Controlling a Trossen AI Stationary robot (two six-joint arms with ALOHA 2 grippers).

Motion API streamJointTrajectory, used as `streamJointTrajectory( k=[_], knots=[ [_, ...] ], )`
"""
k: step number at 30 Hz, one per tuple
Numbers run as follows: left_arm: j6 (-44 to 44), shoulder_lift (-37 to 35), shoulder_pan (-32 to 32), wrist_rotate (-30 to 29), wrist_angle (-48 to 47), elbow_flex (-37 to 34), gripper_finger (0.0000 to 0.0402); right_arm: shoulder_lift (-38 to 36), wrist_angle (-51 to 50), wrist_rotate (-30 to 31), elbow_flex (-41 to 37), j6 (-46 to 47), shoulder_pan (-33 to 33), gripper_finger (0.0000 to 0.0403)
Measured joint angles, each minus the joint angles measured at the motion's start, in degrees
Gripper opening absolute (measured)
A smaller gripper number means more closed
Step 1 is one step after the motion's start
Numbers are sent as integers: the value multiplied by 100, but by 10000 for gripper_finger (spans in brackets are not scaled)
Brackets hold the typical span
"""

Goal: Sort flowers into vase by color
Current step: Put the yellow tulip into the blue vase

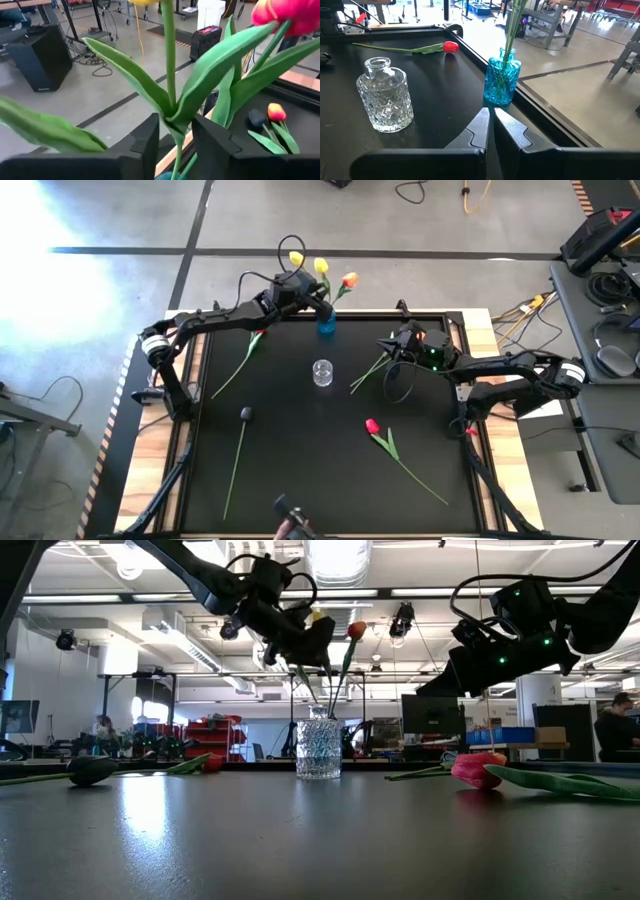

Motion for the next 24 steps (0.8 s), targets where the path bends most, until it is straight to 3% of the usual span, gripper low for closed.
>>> streamJointTrajectory(
  k=[11,24],
  knots=[
    [258,-162,-102,-2,-614,0,187,0,0,2,0,-22,1,18],
    [655,-272,-486,-140,-880,0,185,0,2,2,0,-7,1,18]
  ],
)
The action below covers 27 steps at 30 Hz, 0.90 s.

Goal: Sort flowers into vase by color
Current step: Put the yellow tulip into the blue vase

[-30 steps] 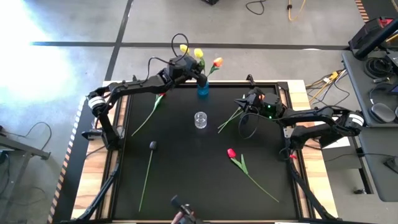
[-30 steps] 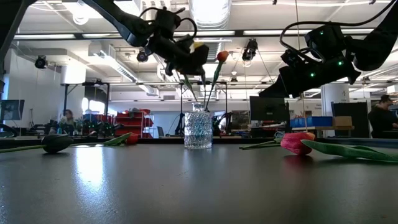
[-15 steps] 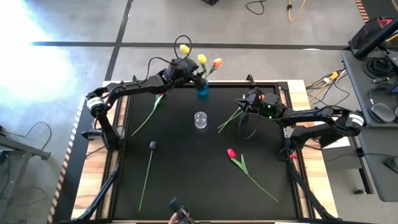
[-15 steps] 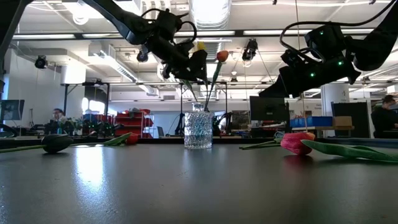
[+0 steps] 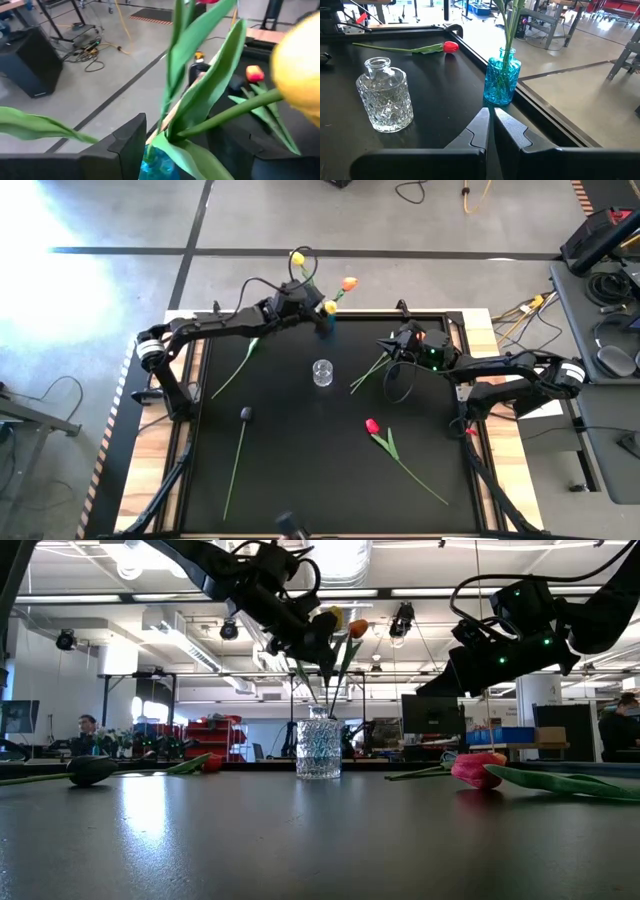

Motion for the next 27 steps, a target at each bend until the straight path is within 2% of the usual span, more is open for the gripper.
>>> streamJointTrajectory(
  k=[12,27],
  knots=[
    [-10,-15,-9,-161,-69,0,163,0,2,0,0,-9,-2,18],
    [84,-215,-64,-161,-1230,0,245,0,2,2,0,-13,-2,18]
  ],
)
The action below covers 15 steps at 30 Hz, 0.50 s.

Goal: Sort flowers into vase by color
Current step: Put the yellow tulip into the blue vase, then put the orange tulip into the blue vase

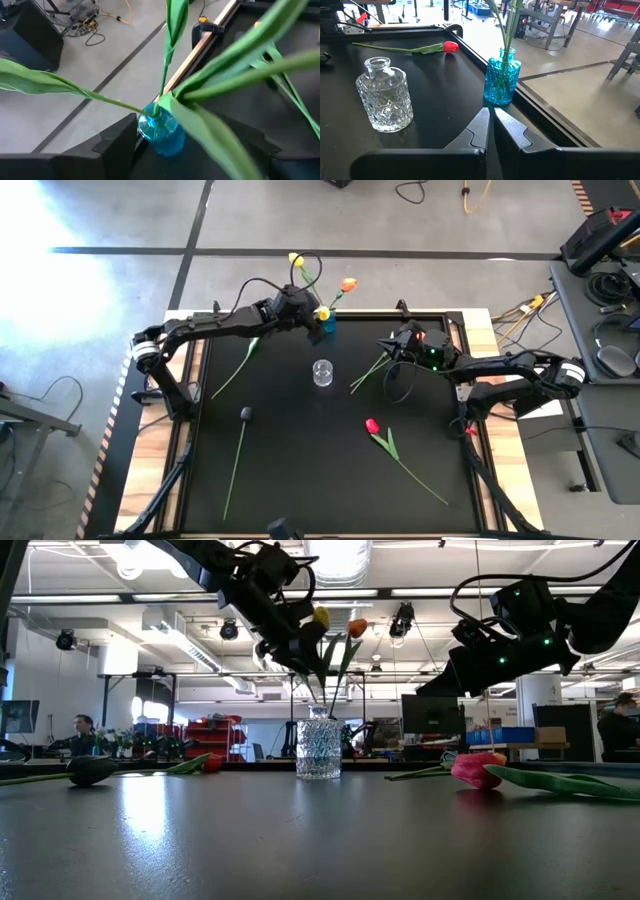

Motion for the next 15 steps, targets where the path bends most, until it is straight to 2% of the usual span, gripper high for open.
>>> streamJointTrajectory(
  k=[7,15],
  knots=[
    [119,-56,-17,0,0,-109,244,0,0,0,1,0,1,18],
    [-91,-91,-74,44,1498,-1261,243,0,-2,2,2,0,2,18]
  ],
)
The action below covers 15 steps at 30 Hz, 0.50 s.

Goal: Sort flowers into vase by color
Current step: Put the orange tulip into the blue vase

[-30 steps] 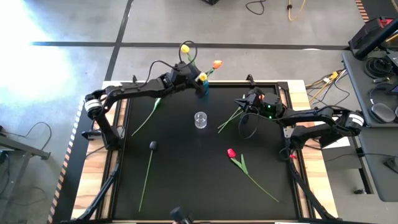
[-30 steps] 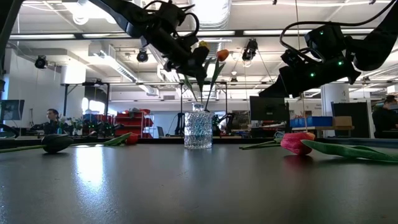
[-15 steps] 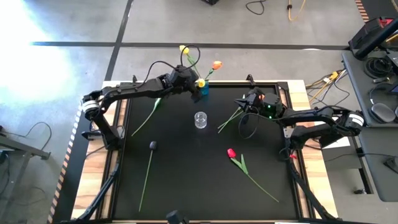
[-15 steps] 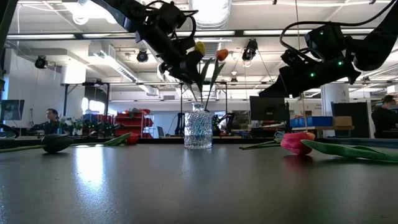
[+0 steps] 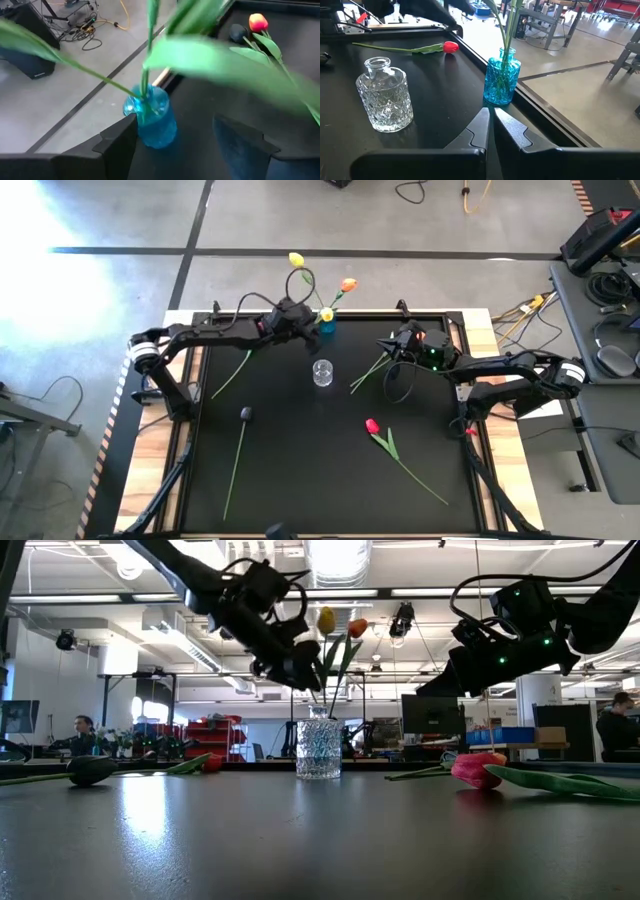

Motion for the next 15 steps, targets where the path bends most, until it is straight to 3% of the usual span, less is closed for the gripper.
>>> streamJointTrajectory(
  k=[7,10,15],
  knots=[
    [-234,-471,-57,43,1101,-1177,243,0,-21,-2,-1,14,-1,18],
    [-436,-726,-59,319,2004,-1840,242,-2,-105,-110,3,14,-2,18],
    [-643,-1083,-58,455,3055,-2782,242,-2,-997,-178,278,72,-2,20]
  ],
)
